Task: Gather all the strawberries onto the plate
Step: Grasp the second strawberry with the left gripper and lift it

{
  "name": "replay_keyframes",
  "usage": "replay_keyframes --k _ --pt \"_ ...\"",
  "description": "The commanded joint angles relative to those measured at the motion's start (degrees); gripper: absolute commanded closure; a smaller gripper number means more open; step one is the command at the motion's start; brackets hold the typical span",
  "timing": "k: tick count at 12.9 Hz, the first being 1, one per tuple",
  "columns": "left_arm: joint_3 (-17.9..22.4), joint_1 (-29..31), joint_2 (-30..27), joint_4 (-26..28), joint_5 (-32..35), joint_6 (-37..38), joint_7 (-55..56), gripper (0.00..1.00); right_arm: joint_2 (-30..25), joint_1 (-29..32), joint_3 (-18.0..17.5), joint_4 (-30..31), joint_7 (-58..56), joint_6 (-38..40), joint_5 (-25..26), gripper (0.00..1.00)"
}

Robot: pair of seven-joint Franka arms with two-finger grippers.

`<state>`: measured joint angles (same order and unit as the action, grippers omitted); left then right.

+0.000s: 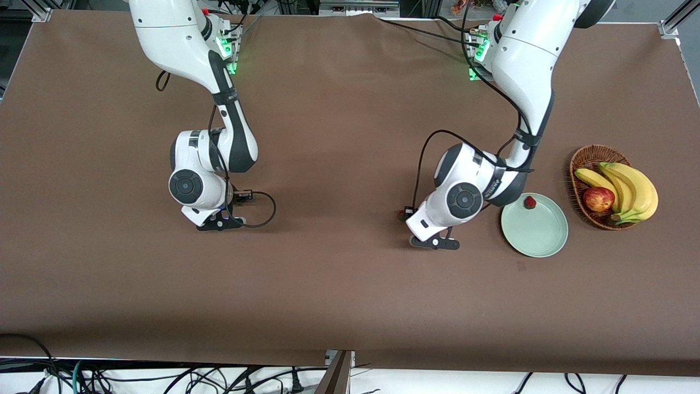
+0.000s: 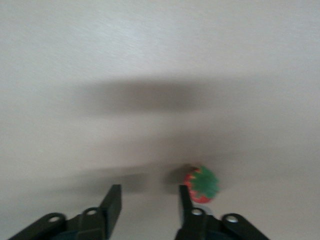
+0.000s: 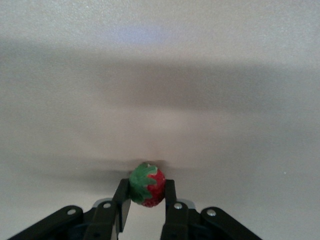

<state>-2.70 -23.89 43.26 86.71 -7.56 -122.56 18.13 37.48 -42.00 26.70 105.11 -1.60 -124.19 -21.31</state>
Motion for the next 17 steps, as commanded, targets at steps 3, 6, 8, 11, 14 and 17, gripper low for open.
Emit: replay_keyframes --k 3,6,8,11,14,17 --pt "0.2 -2.3 1.1 -0.7 -0.4 -1.9 3.0 0.0 -1.6 -0.2 -0.4 -1.8 -0.5 0.1 -1.9 0.81" --pt "0.3 -2.6 2.6 -0.7 -0.3 -5.0 3.3 0.0 -1.1 -0.2 -0.4 -6.1 -0.3 2.1 -2.1 0.81" --pt "0.3 -3.0 2.9 -0.6 0.3 -6.6 3.3 0.0 -0.2 -0.3 -0.5 -8.3 -0.2 3.4 -3.1 0.81" --pt "0.3 -3.1 2.8 -0.2 0.1 -6.5 3.2 0.5 -0.1 -0.3 -0.5 -8.2 -0.2 3.4 -3.1 0.81" --pt "0.3 -3.0 2.7 0.1 0.3 -6.2 2.3 0.78 0.0 -0.3 -1.2 -8.2 0.1 3.4 -3.1 0.81" --pt "0.3 -2.4 2.6 0.2 0.4 -6.0 2.2 0.96 0.1 -0.3 -2.4 -8.3 2.9 3.3 -3.0 0.81"
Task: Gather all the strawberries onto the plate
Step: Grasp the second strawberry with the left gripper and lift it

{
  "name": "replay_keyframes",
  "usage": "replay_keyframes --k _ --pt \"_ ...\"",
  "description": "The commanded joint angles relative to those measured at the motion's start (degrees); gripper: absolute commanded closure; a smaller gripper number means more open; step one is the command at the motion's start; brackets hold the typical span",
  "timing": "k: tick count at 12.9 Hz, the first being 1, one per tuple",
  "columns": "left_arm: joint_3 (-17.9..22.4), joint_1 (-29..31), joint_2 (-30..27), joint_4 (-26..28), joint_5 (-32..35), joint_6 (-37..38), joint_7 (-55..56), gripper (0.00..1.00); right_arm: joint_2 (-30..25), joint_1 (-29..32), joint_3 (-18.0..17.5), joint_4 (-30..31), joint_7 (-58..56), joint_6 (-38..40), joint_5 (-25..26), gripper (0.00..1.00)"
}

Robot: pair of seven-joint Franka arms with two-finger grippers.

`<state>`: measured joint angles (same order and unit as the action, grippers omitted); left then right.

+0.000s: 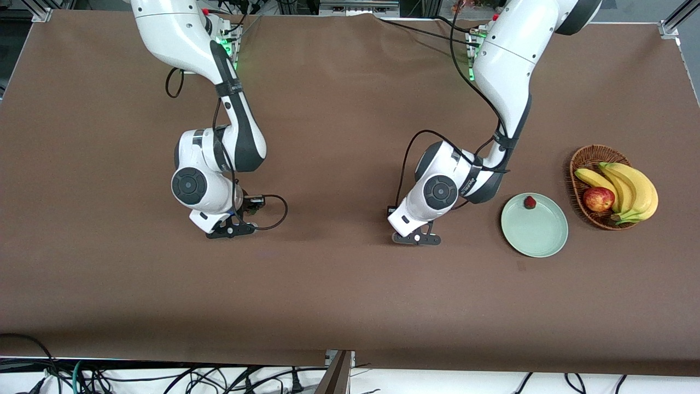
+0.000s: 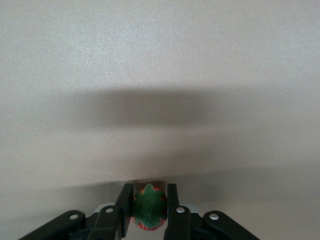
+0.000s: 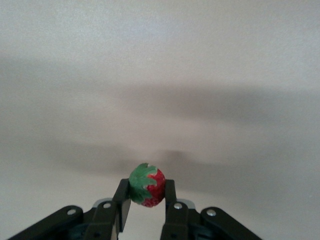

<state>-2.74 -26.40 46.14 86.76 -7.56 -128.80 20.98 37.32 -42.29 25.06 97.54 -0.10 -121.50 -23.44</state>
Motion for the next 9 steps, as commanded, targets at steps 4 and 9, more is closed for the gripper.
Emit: replay_keyframes --k 4,9 --pt "0.5 7.2 -2.3 -0.7 0.4 3.7 -11.6 0.96 0.3 0.0 -1.0 -1.7 2.7 0.7 -1.1 0.81" --pt "0.9 19.3 -6.1 -0.8 0.6 11.2 -33.2 0.95 0.3 -0.1 -2.6 -2.8 5.7 0.8 -1.1 0.81"
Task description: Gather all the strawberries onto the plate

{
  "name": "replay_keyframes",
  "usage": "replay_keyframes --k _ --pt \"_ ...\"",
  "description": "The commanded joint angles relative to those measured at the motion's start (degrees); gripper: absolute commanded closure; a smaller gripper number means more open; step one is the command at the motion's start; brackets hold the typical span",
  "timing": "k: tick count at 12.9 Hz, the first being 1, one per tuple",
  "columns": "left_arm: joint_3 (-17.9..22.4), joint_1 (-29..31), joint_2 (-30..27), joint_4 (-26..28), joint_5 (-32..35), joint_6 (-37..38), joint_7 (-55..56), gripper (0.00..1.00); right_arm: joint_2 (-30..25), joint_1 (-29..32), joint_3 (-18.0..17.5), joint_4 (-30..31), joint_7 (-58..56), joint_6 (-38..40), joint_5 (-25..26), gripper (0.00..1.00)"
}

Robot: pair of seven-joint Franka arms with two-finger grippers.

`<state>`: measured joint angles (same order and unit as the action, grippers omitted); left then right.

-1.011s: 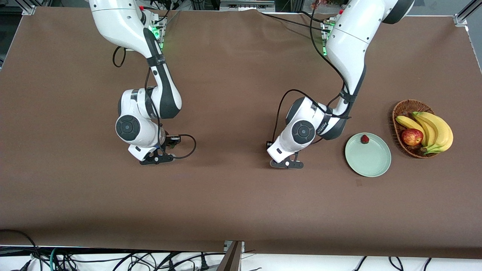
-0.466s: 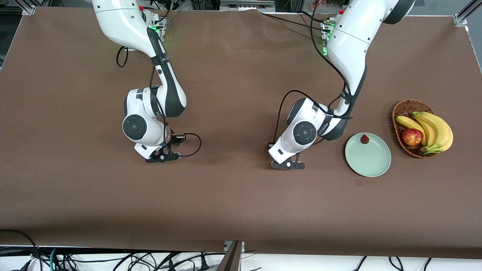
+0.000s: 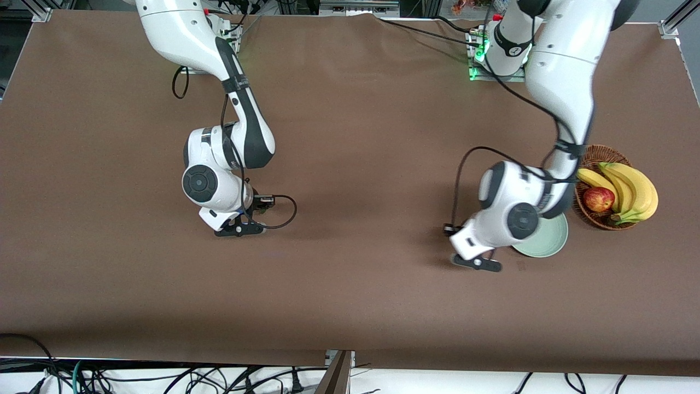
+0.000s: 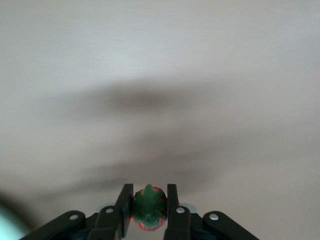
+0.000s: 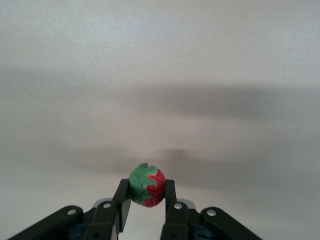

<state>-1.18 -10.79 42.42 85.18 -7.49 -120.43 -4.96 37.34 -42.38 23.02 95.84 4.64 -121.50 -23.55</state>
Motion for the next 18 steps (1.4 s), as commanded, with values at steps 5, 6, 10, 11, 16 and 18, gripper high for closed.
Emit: replay_keyframes --k 5,6,10,11,16,18 --pt "-0.6 14.4 -2.3 2.2 0.6 7.2 -22.0 0.93 0.5 -0.8 -5.6 -7.0 14.0 1.9 -0.8 0.81" --pt "-0.6 15.2 -2.2 2.8 0.6 8.1 -22.7 0.92 1.6 -0.8 -7.9 -9.1 18.2 1.8 -0.8 0.81" --pt "-0.6 16.3 -1.8 3.9 0.6 8.1 -22.9 0.17 8.0 -2.0 -14.5 -20.7 32.7 -3.5 -0.8 0.81" --pt "-0.6 16.3 -1.8 3.5 0.6 8.2 -22.8 0.0 9.3 -3.0 -14.9 -21.6 34.9 -6.4 -0.8 0.8" --pt "-0.8 13.7 -1.7 1.4 -0.2 8.2 -17.3 0.0 17.4 -7.9 -18.4 -27.5 47.6 -24.0 -0.8 0.79" --pt "-1.3 12.3 -1.8 1.4 -0.4 8.2 -13.1 0.0 22.8 -9.4 -19.1 -33.4 55.6 -29.6 -0.7 0.73"
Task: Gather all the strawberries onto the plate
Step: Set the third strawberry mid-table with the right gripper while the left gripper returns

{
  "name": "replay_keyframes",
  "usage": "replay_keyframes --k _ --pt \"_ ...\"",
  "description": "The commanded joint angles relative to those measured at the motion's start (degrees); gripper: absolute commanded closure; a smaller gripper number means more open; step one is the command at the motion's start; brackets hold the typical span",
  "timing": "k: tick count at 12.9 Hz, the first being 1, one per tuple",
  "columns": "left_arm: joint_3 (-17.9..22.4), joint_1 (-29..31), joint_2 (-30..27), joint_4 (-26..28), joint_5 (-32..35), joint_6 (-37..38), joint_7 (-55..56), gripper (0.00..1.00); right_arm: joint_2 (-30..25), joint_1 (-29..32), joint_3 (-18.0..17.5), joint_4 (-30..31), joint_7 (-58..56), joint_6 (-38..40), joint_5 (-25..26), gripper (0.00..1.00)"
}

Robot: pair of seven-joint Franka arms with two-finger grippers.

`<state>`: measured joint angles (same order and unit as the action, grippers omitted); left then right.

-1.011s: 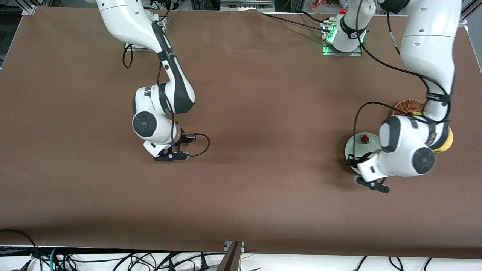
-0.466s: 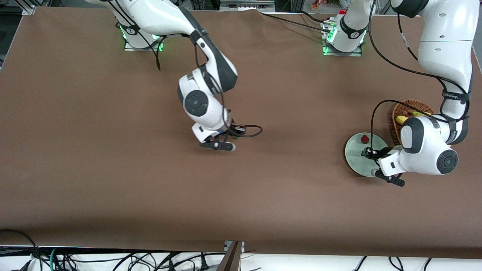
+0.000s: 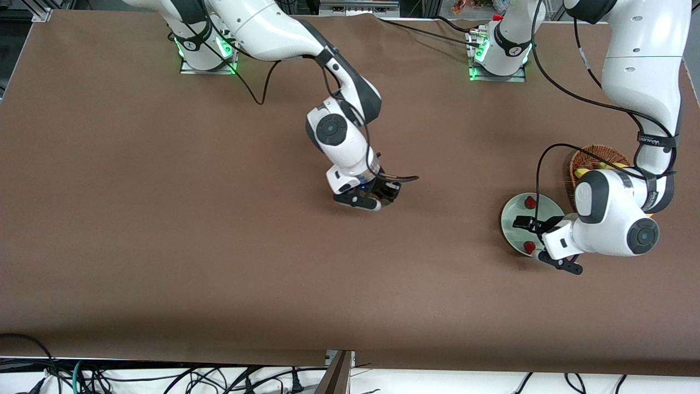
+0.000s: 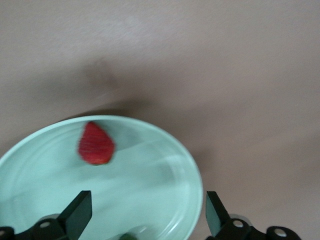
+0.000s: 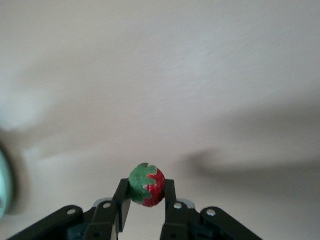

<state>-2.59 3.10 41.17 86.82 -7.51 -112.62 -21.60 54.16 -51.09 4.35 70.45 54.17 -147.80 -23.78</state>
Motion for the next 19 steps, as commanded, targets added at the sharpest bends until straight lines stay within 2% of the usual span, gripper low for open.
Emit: replay_keyframes --k 1,2,3,5,6,8,11,13,15,17,19 --pt "0.1 -2.3 -0.6 -0.3 -0.5 0.4 5.4 0.0 7.9 -2.0 -0.4 -9.5 9.9 -6.2 -0.4 0.7" --pt "0.0 -3.1 -0.6 -0.3 -0.5 0.4 7.2 0.0 8.5 -2.7 -0.3 -9.5 11.9 -8.8 -0.4 0.45" --pt "-0.1 -4.1 -0.2 -0.3 -1.3 0.3 8.8 0.0 8.5 -2.8 -0.3 -9.5 12.3 -10.0 -0.3 0.02" --pt "-0.1 -6.1 0.3 -0.2 -3.3 0.4 11.8 0.0 7.1 -2.2 -0.3 -9.5 12.0 -9.4 -0.6 0.0" --pt "-0.1 -6.7 0.3 0.0 -3.3 0.3 13.0 0.0 5.5 -1.2 0.0 -9.5 11.7 -5.9 -0.5 0.0" --pt "-0.2 -7.1 0.2 0.0 -3.5 0.4 13.9 0.0 2.2 2.2 0.2 -9.5 8.8 4.7 0.0 0.0" --pt "-0.6 -10.6 0.1 0.0 -4.2 0.5 18.9 0.0 -3.2 7.8 0.5 -8.5 -6.4 21.5 0.0 0.0" --pt "-0.6 -13.8 -0.2 0.5 -4.2 1.4 24.8 0.0 -5.5 10.1 2.8 -8.5 -8.6 30.1 0.2 0.0" --pt "-1.4 -15.0 -0.4 0.6 -4.2 4.1 28.9 0.0 -7.7 10.1 7.4 -8.5 -8.6 36.9 0.4 0.0" --pt "-4.6 -15.4 -0.1 0.7 -4.2 4.2 31.9 0.0 -11.6 10.1 8.1 -8.5 -11.8 41.2 1.7 0.0" --pt "-5.1 -18.5 -0.1 2.0 -3.3 4.6 31.3 0.0 -15.2 10.1 8.7 -8.1 -15.2 47.2 6.1 0.0"
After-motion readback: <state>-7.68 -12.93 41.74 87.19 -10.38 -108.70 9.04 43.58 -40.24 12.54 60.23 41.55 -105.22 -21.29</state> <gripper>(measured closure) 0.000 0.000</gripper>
